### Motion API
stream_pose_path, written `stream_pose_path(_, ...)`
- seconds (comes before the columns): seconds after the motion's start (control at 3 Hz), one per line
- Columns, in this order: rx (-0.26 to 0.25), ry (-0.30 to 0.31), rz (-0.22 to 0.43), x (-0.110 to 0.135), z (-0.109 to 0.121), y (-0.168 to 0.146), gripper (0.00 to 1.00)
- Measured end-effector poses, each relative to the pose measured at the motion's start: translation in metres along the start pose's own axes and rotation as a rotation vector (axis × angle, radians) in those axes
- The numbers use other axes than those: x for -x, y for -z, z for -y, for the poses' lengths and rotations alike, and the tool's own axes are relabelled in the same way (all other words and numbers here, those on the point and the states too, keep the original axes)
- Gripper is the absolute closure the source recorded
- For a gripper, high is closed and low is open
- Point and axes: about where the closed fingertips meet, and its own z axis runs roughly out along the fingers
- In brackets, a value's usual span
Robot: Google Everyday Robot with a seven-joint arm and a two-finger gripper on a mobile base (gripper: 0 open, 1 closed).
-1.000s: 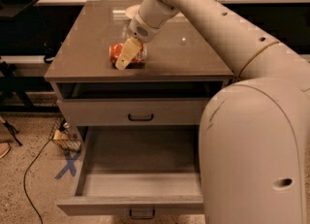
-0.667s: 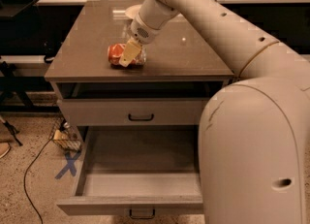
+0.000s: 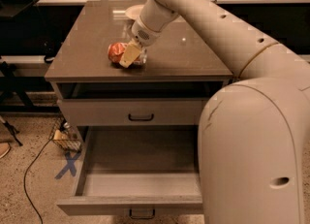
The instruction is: Place coke can into middle drawer
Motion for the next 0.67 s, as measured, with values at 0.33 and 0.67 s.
stream_pose_path(0.33,0.000,0.000,0.000,0.000,0.000,0.000,1.00)
stream_pose_path(0.67,-0.029,-0.003,0.024,-0.015,-0.015,0.034,1.00)
